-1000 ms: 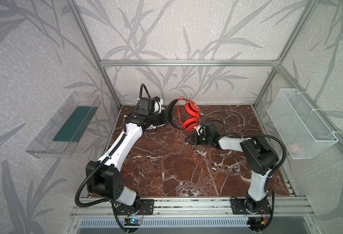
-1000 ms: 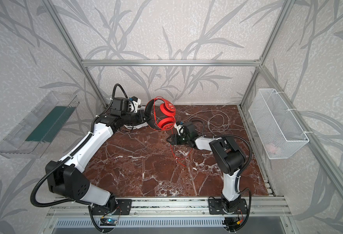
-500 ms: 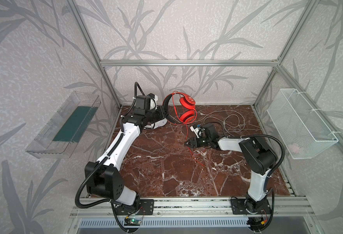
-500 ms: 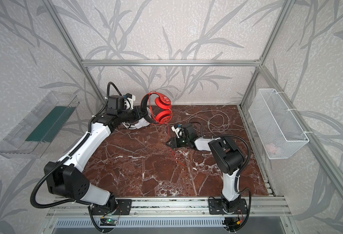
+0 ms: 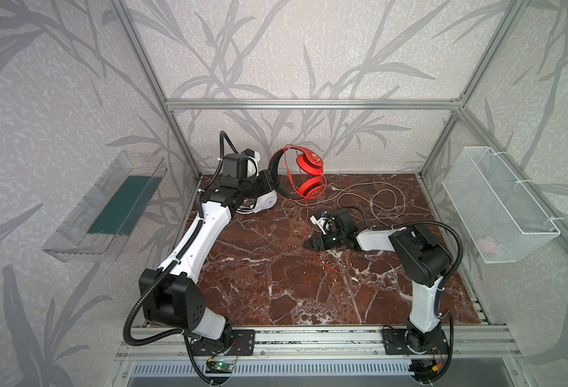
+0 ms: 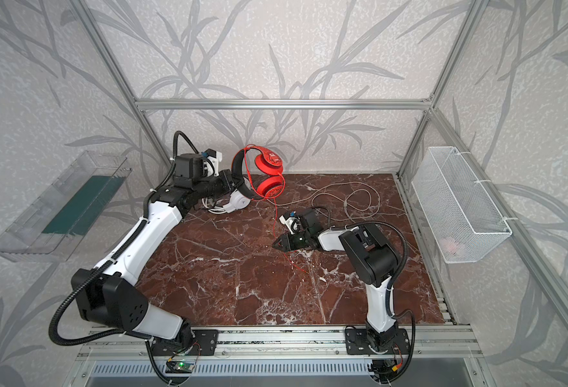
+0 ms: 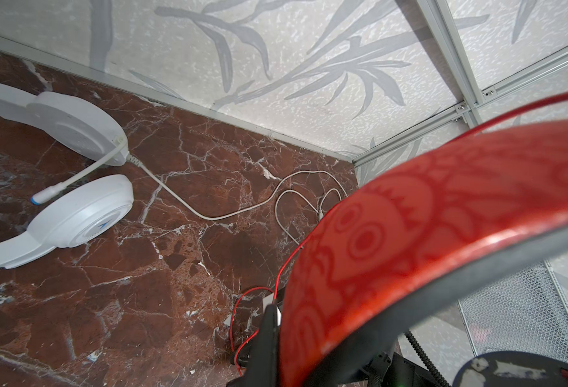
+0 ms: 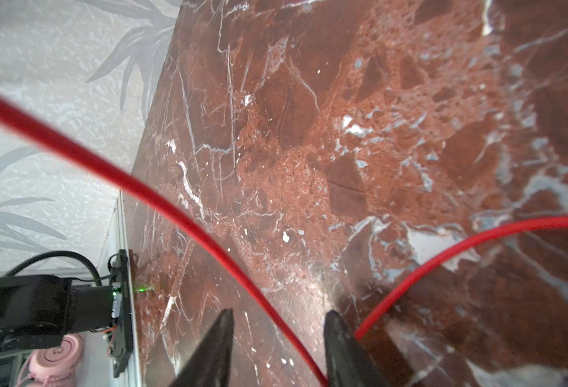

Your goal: Wrap the headphones

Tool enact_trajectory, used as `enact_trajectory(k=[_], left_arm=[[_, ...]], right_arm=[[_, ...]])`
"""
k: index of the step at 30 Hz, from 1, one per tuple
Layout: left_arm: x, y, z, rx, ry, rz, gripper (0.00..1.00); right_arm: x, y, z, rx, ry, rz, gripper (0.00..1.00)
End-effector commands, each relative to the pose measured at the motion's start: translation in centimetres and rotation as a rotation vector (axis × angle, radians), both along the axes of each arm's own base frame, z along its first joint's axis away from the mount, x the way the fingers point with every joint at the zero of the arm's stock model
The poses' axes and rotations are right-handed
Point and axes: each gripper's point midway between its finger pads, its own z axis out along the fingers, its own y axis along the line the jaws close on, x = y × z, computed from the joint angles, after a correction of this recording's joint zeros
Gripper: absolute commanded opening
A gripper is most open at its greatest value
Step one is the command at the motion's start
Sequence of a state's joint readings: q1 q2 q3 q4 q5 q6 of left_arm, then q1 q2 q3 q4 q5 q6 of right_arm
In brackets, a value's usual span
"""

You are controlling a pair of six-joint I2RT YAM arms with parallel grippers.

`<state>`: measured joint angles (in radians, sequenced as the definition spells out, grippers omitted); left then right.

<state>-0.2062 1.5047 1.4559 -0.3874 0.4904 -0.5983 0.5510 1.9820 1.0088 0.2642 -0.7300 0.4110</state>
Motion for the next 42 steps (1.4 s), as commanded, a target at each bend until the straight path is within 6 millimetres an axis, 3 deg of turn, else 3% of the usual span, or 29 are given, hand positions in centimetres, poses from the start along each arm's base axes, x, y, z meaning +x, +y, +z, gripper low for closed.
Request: enact_trajectory(k=[1, 15, 24, 32, 42], left_arm=[[0.4, 0.2, 3.7, -0.04, -0.095, 0.015, 0.0], [1.3, 0.7, 2.6, -0.032, -0.078, 0.051, 0.0], [1.5, 1.7, 0.9, 0.029, -0.048, 0.095, 0.0], [1.9, 2.9, -0.4, 0.08, -0.015, 0.16, 0.0], [2.9, 3.4, -1.2, 0.038, 0.032, 0.228, 0.0]], right_arm=[[-0.1, 0.5, 0.3, 0.014, -0.016, 0.03, 0.35], [-1.7, -1.0, 1.1, -0.01, -0.068, 0.039, 0.0], [-3.2, -1.7, 3.5, 0.015, -0.163, 0.076, 0.0], [-4.7, -3.5, 6.2, -0.05, -0.301, 0.124, 0.0], [-8.2, -6.0, 8.8, -0.19, -0.483, 0.259, 0.0]])
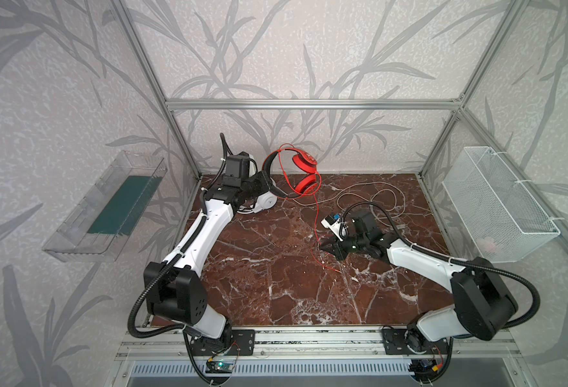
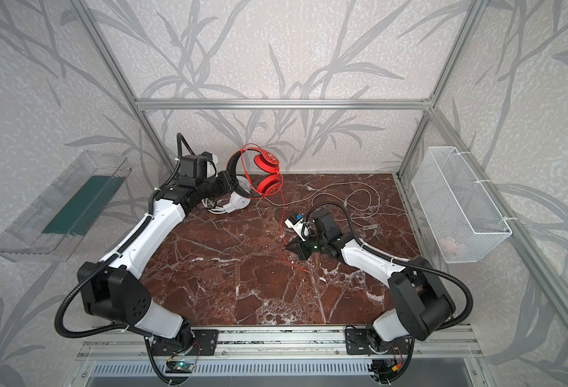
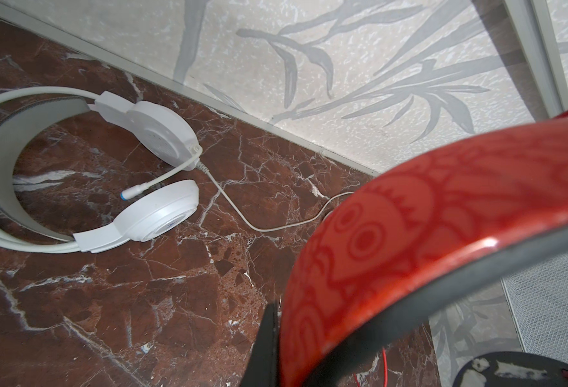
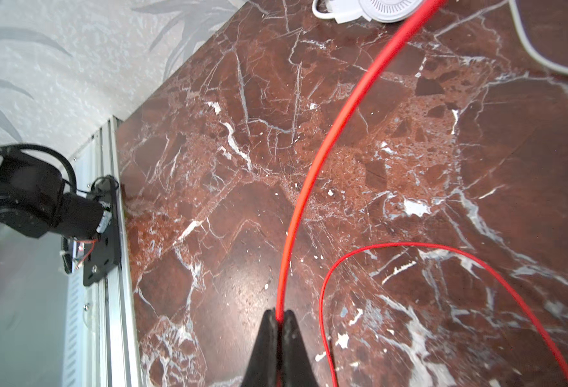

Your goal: Wrap the headphones

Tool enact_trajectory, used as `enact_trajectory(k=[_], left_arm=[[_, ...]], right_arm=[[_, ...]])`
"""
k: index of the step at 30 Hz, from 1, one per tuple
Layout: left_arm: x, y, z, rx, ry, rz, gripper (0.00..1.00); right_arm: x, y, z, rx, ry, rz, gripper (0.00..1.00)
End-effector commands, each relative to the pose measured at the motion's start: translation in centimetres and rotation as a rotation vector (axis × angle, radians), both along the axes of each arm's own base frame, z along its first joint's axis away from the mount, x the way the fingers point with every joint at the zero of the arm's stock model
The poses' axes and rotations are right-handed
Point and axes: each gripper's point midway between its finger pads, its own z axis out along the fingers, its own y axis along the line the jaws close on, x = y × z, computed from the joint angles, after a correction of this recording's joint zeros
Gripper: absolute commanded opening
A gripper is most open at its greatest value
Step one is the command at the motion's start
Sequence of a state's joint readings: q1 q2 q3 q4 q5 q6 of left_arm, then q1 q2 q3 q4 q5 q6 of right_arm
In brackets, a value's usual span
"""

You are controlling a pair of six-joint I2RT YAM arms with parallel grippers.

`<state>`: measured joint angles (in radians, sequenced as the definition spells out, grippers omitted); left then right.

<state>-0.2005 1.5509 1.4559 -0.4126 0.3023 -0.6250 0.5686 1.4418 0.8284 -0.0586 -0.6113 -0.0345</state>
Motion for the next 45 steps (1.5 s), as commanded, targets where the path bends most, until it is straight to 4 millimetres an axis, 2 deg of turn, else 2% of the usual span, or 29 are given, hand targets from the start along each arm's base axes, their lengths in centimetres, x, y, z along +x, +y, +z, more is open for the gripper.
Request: enact_trajectory(k=[1, 6, 10, 18, 26, 36, 45], left_arm=[[1.0, 0.3, 1.7, -0.058, -0.03, 0.052, 0.0], [1.4, -0.3, 1.0, -0.102, -0.004, 0.059, 0.0], [1.3, 0.1, 0.4, -0.049, 0.009, 0.071, 0.0], [0.4, 0.3, -1.8, 0.129, 0.056, 0.069, 0.0], [0.3, -0.4, -3.5, 0.241, 0.092, 0.049, 0.0], [0.5, -1.9, -3.7, 0.156, 0.108, 0.039, 0.0], [0.7, -2.2, -4.3, 0.133, 0.128, 0.048, 0.0]], right_arm=[[-2.2, -1.1, -0.3, -0.101, -0.061, 0.079, 0.0], [-4.6, -0.7, 0.7, -0.141, -0.076, 0.189, 0.0], [-6.2, 0.0, 2.3, -0.141, -0.126, 0.281, 0.0], [-7.4, 0.5, 7.4, -0.051, -0.237, 0.366, 0.0], [-8.7, 0.7, 10.3, -0.021, -0.242, 0.448, 0.0], [-9.6, 1.1, 9.8, -0.009, -0.153, 0.502, 0.0], [-12.1, 1.8, 9.4, -0.01, -0.019, 0.618, 0.0]])
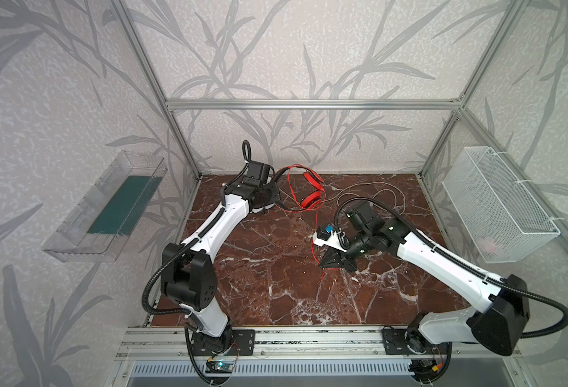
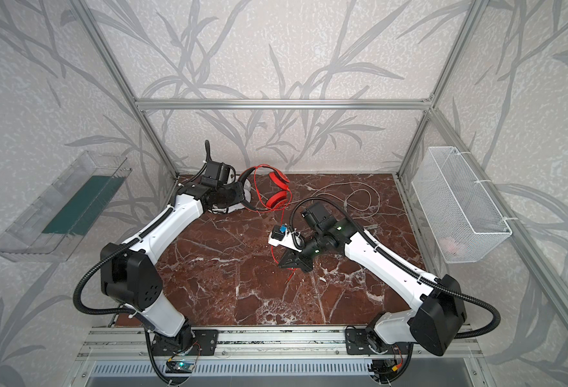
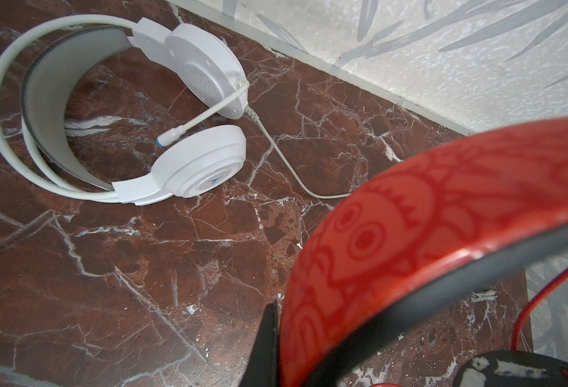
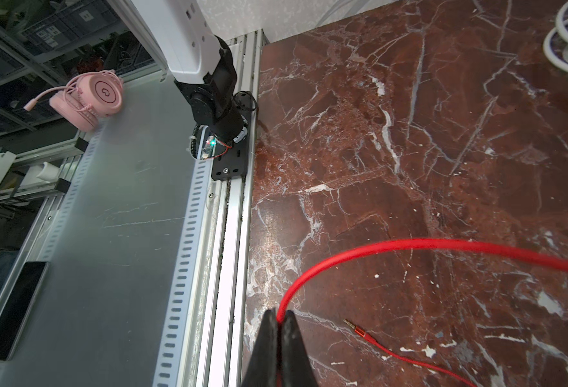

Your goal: Wrap the headphones

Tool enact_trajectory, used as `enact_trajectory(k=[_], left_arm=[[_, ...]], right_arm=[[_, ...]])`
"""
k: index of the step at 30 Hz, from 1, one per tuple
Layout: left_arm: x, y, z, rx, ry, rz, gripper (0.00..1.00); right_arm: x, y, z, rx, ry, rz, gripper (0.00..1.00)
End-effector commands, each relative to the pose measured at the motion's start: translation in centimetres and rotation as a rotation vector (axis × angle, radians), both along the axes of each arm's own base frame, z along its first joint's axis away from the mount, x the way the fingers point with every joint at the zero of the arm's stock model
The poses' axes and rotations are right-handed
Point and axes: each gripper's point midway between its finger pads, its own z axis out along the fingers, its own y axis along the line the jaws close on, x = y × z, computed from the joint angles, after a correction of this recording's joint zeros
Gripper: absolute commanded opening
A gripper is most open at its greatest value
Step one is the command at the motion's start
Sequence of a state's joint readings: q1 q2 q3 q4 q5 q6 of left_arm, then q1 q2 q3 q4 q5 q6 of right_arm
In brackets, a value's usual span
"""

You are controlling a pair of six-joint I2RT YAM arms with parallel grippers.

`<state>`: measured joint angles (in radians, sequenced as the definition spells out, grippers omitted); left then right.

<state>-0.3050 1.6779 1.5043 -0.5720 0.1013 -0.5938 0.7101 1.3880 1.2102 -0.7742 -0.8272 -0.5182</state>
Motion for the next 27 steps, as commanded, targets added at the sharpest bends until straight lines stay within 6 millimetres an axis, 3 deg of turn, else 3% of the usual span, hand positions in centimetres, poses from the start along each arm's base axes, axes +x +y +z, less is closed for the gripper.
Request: enact_trajectory(k=[1, 18, 23, 27], left_arm=[[1.2, -0.9, 2.6, -0.086, -0.061, 0.025, 0.0], [2.7, -2.4, 4.5, -0.311, -0.077, 0.095, 0.0], [3.1, -2.7, 4.7, -0.374, -0.077, 0.101, 0.0], [3.2, -2.9, 5.0, -0.436, -0.077, 0.1, 0.0]], right_arm=[[-1.9, -0.1, 0.3, -0.012, 0.059, 0.072, 0.0], [-4.5, -0.5, -3.9, -0.084, 0.129, 0.077, 0.0], [-4.1, -0.4, -4.5, -0.102, 0.127, 0.059, 0.0], [-3.0, -0.6, -6.3, -0.17, 0.103, 0.013, 0.0]])
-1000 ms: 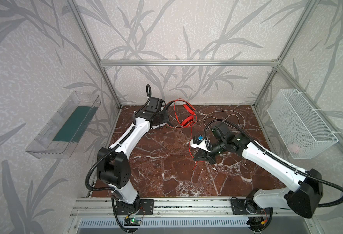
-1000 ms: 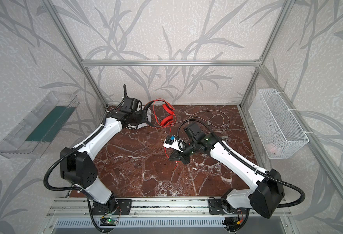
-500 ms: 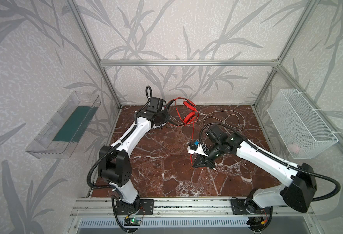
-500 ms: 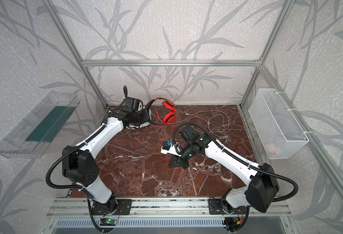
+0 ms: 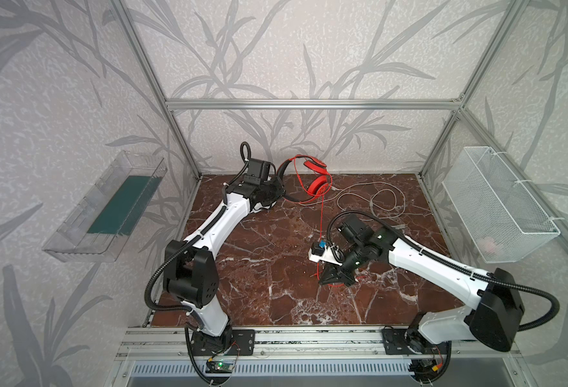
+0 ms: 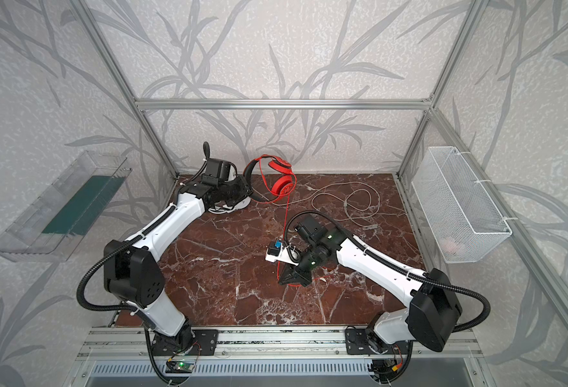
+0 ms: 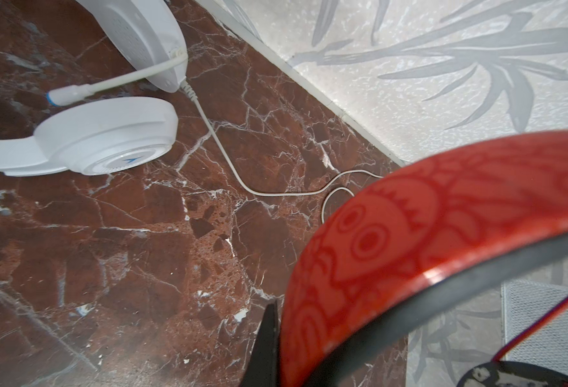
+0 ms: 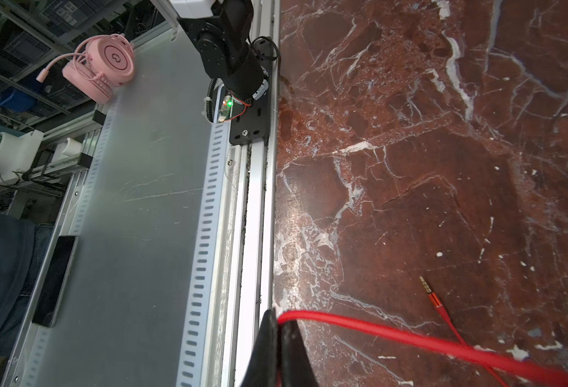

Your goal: Wrap the headphones

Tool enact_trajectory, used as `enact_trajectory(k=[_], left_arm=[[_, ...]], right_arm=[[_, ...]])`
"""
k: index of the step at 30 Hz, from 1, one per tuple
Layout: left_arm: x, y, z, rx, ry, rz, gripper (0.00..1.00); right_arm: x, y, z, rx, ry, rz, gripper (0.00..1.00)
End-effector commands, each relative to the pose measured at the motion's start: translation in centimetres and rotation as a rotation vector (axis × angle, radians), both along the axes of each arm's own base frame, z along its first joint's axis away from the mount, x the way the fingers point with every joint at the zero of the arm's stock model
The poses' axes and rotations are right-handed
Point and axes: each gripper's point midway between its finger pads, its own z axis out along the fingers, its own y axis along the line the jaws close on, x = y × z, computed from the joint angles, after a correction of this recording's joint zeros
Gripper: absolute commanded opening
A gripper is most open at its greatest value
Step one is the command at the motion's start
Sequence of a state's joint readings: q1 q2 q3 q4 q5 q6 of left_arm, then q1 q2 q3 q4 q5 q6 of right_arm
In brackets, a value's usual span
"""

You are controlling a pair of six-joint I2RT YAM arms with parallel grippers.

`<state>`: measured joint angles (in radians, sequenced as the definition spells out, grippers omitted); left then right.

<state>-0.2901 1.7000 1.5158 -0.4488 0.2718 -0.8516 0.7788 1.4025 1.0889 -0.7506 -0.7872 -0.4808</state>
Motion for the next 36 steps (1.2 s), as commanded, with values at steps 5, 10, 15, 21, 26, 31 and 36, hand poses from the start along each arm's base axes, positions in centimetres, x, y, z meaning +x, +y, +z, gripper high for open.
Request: enact_trajectory(k=[5, 10, 15, 21, 26, 31, 36], left_arm=[[1.4, 0.3, 3.4, -0.125, -0.091, 0.047, 0.0], [1.5, 0.7, 3.1, -0.101, -0.091, 0.053, 0.0], [1.4, 2.1, 1.8, 0.003, -0.078, 0.081, 0.0], [1.5, 2.6, 0.1, 0.111, -0.05, 0.077, 0.0], [1.3, 2.6, -1.1, 0.239, -0.022, 0.04, 0.0], [0.5, 3.0, -2.5, 0.362, 0.019, 0.004, 0.0], [-0.3, 3.3, -3.3, 0.483, 0.034, -0.059, 0.0]], right_arm=[[2.4, -0.7, -3.3, -0.161, -0.047, -0.12, 0.0], [1.6, 0.1, -2.0, -0.08, -0.048, -0.064, 0.0], [0.4, 0.2, 0.2, 0.014, -0.081, -0.01, 0.0], [-1.4, 0.5, 2.5, 0.049, -0.062, 0.079, 0.0], [-1.8, 1.3, 4.5, 0.073, -0.083, 0.131, 0.0], [-1.5, 1.4, 6.7, 0.113, -0.153, 0.145, 0.0], [-0.2, 1.0, 7.6, 0.093, -0.254, 0.126, 0.0]])
